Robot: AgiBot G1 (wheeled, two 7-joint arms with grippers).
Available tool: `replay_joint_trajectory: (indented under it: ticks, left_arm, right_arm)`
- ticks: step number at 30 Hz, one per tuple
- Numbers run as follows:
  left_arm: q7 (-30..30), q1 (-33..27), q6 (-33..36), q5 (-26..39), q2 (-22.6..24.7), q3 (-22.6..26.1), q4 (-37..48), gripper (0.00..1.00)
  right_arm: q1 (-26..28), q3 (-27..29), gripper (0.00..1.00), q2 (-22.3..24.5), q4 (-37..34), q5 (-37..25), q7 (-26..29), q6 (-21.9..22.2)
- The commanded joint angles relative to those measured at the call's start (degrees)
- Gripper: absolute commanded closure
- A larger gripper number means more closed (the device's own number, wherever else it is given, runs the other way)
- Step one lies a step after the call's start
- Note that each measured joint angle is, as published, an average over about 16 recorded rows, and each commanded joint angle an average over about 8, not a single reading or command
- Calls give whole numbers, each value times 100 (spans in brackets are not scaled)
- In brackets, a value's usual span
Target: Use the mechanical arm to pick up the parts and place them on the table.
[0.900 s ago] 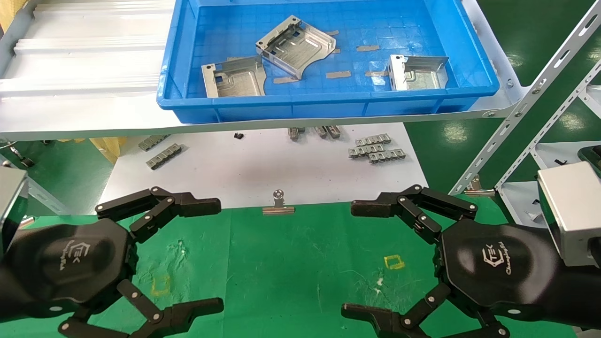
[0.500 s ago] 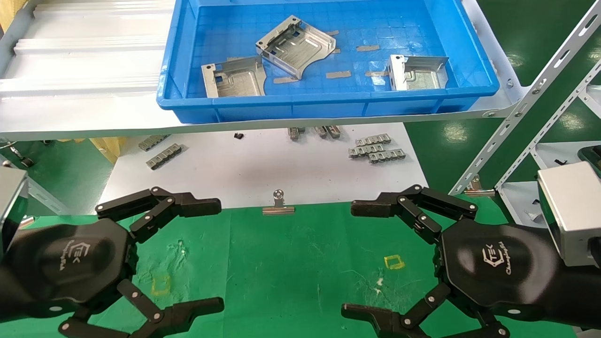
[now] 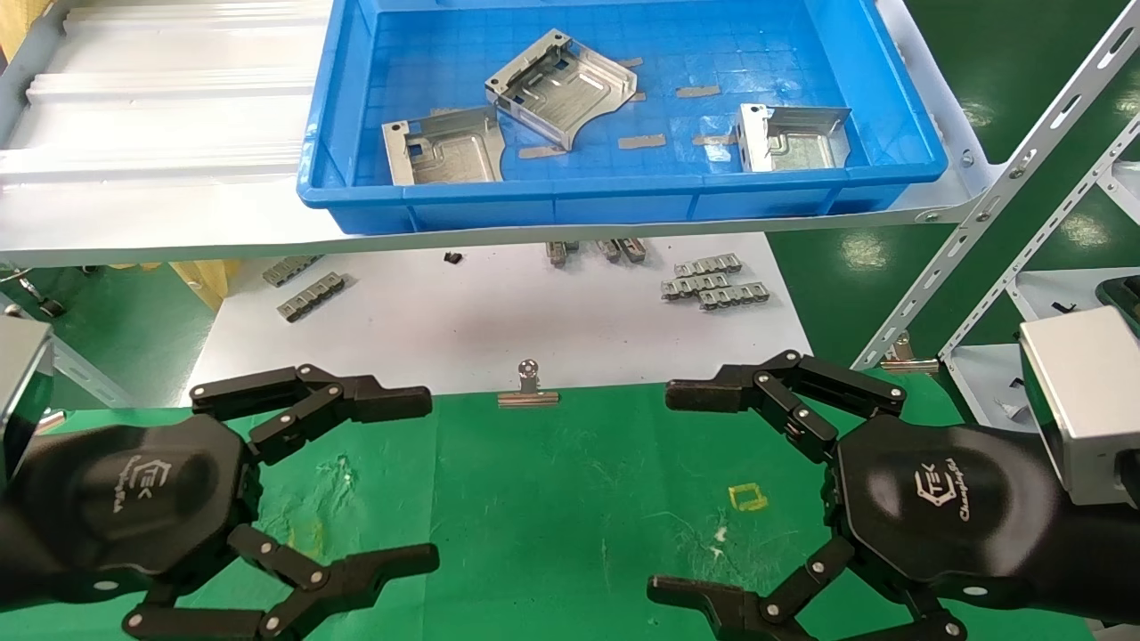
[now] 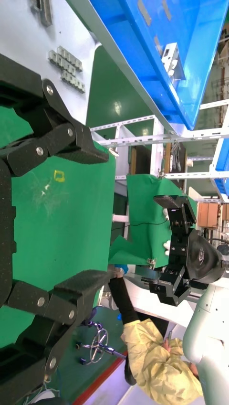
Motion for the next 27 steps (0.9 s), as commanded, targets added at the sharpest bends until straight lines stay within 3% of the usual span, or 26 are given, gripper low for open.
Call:
replay_joint_trajectory:
  ticks: [1,7,12,21,27]
  left_arm:
    - [0,0,0,0,0,0,0,100]
    - [0,0,1,0,0,0,1,100]
    - [1,-1,1,0,0,1,1,100]
    - [1,-1,1,-1,0,2,2,100]
    - [1,-2,1,-1,0,2,2,100]
  right_arm:
    - [-12,0,0,3,-1,7,3,-9]
    - [280,-7,0,-100,20,-179,44,252]
    - [1073,-173,0,-544,-103,-815,386,1141]
    - [2822,-1170,0,-1955,-1154,-3027,1514,3108]
    - [3912,-2010,0,-3103,-2290,-4517,2244,3739]
